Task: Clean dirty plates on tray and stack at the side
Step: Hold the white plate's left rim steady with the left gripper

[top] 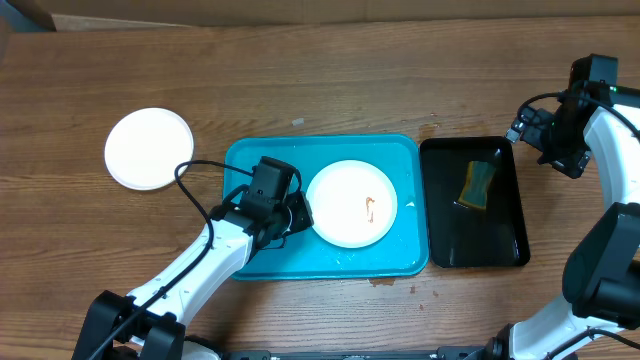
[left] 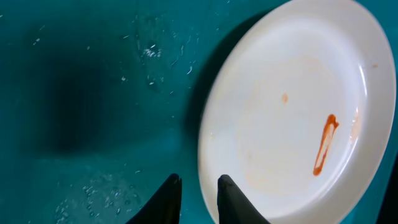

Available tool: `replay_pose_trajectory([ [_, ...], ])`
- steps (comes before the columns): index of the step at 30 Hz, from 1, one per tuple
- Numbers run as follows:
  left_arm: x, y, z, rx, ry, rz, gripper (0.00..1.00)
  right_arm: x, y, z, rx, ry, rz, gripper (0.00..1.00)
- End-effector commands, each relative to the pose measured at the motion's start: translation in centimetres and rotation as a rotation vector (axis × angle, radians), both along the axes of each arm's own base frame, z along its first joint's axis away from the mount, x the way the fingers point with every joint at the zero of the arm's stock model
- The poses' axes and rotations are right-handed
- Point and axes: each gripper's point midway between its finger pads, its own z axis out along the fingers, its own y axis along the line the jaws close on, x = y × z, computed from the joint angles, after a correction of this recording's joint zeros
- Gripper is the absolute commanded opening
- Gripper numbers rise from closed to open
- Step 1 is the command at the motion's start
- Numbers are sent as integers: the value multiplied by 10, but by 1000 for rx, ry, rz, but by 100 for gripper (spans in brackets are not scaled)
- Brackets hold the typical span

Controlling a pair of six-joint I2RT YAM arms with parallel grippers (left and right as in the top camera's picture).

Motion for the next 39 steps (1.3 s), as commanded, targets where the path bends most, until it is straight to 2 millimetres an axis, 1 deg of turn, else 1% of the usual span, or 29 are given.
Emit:
replay_pose_trajectory([
  [1, 21, -2, 22, 42, -66, -25, 23, 6, 0, 14, -7, -45, 0, 100],
  [5, 29, 1, 43, 106, -70, -62, 26, 6, 0, 14, -7, -45, 0, 100],
  [7, 32, 0, 52, 129, -66, -98, 30, 6, 0, 14, -7, -45, 0, 100],
  [11, 42, -4, 58, 170, -69, -186, 35, 6, 0, 14, -7, -45, 0, 100],
  [13, 46, -6, 54, 187, -65, -220, 34, 6, 0, 14, -7, -45, 0, 100],
  [15, 49, -7, 44, 194, -46, -223, 31, 6, 0, 14, -7, -45, 0, 100],
  [22, 49, -9, -6, 219, 61, -236, 32, 6, 0, 14, -7, -45, 0, 100],
  [24, 48, -15, -17, 195, 85, -249, 32, 6, 0, 14, -7, -45, 0, 100],
  [26, 47, -21, -24, 164, 100, -261, 31, 6, 0, 14, -7, -45, 0, 100],
  [28, 48, -24, -27, 153, 104, -260, 30, 6, 0, 14, -7, -45, 0, 100],
  [33, 56, -26, -24, 139, 78, -237, 15, 6, 0, 14, -7, -45, 0, 100],
  [36, 62, -28, -23, 139, 49, -234, 17, 6, 0, 14, -7, -45, 0, 100],
  [39, 66, -25, -23, 159, 33, -224, 16, 6, 0, 14, -7, -45, 0, 100],
])
